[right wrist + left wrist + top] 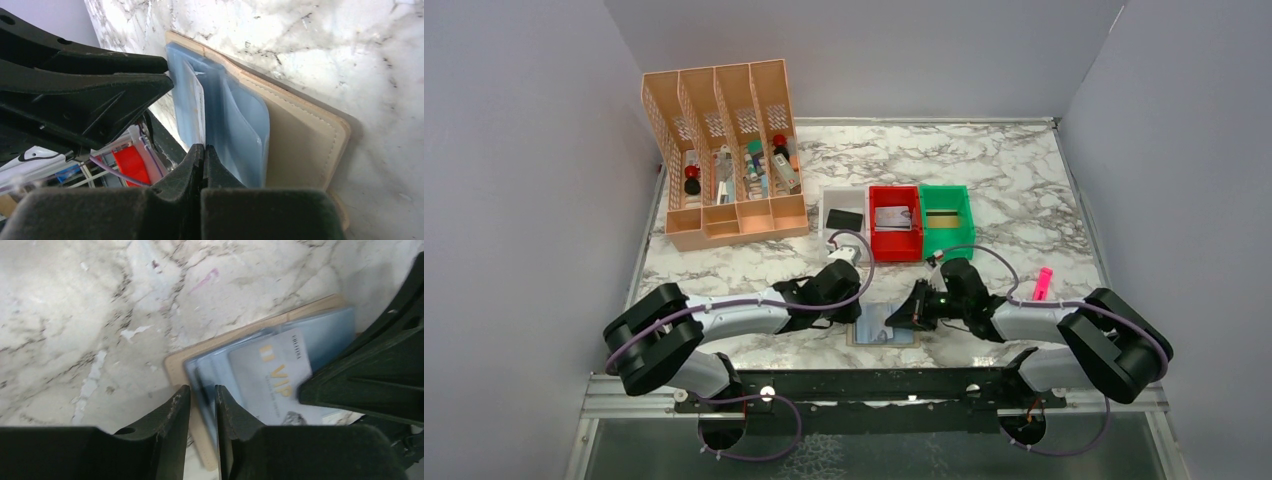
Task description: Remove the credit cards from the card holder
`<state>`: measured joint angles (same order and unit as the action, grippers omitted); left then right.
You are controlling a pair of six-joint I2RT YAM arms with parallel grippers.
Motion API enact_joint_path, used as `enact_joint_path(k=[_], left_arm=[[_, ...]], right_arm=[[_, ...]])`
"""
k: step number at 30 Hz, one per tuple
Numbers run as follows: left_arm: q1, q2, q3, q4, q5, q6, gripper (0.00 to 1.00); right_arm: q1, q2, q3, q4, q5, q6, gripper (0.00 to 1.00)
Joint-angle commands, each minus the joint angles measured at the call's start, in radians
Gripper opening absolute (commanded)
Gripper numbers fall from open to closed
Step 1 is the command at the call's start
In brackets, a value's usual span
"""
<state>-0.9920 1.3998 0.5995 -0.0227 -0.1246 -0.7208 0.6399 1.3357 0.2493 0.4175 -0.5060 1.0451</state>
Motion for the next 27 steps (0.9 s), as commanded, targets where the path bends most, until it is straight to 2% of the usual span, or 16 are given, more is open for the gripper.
enact_joint_path(k=[1, 13, 16, 21, 27], left_arm=[[-0.001, -0.033, 0.025, -0.132, -0.040, 0.018, 0.30], [-0.008, -0.046, 0.040, 0.026, 0.216, 0.062, 0.48], [-0.008, -0.013, 0.028, 0.057, 0.267, 0.058, 0.48], [-0.008, 0.046, -0.001, 0.097, 0.328, 0.042, 0.42], [-0.008, 0.065, -0.035, 0.032, 0.198, -0.001, 0.29]], right_arm=[[-0.004, -0.002, 0.000, -0.090, 0.065, -0.024, 0.01], [-0.005, 0.011, 0.006, -0.119, 0.100, -0.020, 0.01], [-0.005, 0.005, 0.005, -0.124, 0.105, -0.020, 0.01], [-0.005, -0.008, 0.007, -0.137, 0.112, -0.022, 0.01], [-0.006, -0.043, 0.016, -0.181, 0.132, -0.032, 0.01]])
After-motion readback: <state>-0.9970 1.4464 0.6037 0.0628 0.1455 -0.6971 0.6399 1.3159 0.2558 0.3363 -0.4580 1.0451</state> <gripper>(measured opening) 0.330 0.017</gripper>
